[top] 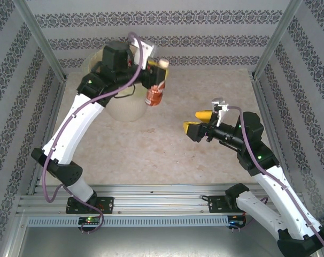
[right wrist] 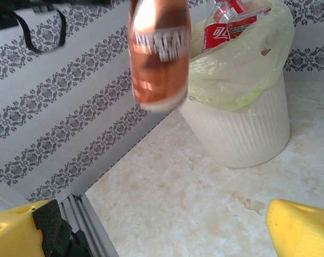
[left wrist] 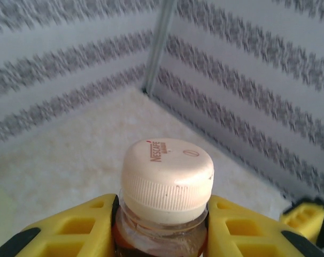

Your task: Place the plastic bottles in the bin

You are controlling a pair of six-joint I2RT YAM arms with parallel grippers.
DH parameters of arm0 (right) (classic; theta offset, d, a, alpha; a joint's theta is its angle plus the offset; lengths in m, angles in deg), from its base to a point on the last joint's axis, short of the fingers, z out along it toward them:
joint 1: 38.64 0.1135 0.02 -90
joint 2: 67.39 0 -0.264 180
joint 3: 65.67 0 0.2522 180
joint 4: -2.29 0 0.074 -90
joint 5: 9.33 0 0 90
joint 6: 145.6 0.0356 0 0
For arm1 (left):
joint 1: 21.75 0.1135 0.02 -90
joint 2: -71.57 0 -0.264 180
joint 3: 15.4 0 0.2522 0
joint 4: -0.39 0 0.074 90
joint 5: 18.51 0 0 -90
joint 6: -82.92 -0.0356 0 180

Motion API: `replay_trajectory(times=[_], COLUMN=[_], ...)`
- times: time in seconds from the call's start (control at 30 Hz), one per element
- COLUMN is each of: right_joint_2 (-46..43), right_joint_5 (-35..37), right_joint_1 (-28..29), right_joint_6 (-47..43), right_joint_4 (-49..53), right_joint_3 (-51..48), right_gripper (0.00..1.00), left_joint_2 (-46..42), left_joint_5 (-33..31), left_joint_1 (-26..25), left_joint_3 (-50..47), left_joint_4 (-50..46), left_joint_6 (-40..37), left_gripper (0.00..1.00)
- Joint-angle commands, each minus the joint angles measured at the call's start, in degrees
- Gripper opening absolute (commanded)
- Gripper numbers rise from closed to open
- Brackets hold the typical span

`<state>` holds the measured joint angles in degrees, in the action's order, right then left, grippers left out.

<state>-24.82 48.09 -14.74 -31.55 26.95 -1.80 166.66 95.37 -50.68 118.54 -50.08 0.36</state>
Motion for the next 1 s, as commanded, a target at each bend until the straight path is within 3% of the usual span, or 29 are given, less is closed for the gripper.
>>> replay_trajectory(times=[0.0,0.33,0.53,0.97], right_joint_2=[0.04,0.55,0.68,1.69], right_joint_5=[-0.78,-0.64,-0.41,-0.12], right_joint_1=[0.46,0.53,0.57,0.63], right_joint_6=[0.00,-0.33,-0.24,0.02], right_joint_4=[-0.86,0.02,0.13,-0.02], right_joint_3=[2.30,3.05,2.79,2.71], right_gripper=[0.98,0.98,0.98,0.98], left_joint_2=[2.99,12.44,15.44,20.68], left_joint_5=[-5.38,-9.81,-13.43,-17.64], left_joint_1=[3.42,16.35,21.72,26.03], left_joint_3=[6.29,22.38,24.58,24.58], left_joint_4=[2.73,2.34,3.52,1.95], left_joint_6=[2.67,3.03,0.72,-7.67], left_gripper=[0.34,0.34,0.34,0.34])
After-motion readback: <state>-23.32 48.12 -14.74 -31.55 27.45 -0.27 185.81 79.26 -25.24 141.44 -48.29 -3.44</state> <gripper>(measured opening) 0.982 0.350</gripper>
